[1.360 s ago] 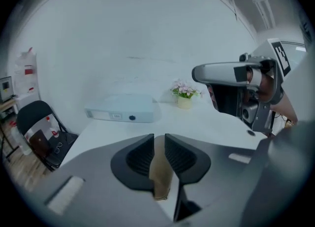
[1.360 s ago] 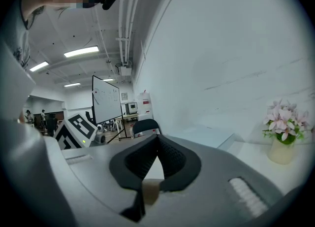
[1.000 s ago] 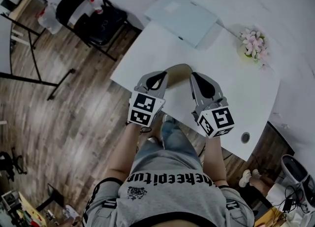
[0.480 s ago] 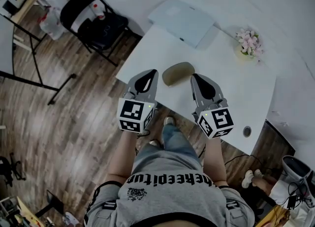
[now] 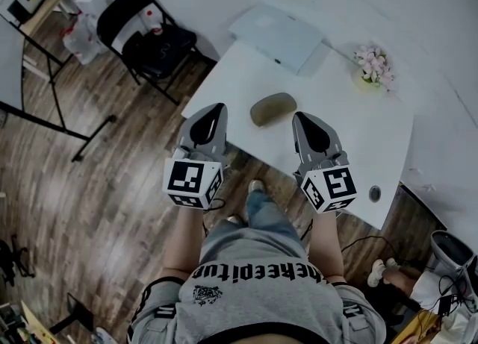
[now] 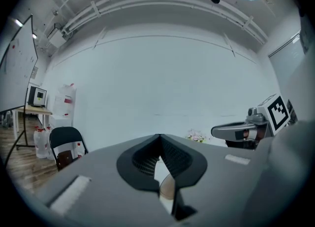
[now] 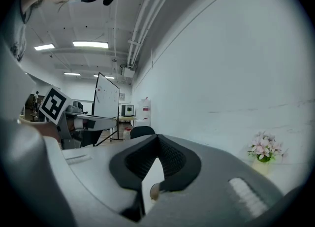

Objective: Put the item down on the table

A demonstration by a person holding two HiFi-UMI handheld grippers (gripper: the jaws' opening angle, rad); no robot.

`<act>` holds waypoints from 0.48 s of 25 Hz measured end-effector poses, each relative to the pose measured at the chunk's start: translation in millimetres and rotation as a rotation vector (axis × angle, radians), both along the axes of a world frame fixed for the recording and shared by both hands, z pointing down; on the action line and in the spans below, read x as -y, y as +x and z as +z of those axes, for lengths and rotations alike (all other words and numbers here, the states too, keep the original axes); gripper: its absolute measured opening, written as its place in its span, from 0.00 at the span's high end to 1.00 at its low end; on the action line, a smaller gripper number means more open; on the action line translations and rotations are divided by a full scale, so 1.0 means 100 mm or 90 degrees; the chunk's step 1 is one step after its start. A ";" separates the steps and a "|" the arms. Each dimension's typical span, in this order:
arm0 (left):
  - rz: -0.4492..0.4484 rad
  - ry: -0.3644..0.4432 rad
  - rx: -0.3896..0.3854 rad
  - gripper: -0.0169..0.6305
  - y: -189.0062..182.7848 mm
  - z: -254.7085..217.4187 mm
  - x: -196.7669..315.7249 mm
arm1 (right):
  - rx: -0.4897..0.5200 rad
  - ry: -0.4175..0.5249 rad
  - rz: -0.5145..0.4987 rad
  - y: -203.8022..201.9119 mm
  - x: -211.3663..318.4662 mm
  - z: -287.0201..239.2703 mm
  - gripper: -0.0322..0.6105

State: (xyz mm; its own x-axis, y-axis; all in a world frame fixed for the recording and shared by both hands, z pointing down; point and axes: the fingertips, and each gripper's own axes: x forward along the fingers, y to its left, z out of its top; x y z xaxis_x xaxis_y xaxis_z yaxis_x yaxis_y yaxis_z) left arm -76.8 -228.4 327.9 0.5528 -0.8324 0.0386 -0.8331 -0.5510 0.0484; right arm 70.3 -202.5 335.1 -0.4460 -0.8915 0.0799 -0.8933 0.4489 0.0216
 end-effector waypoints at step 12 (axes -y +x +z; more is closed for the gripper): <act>-0.013 0.070 -0.007 0.95 -0.21 -0.30 -0.37 | -0.005 0.030 0.017 -0.08 -0.36 -0.19 0.95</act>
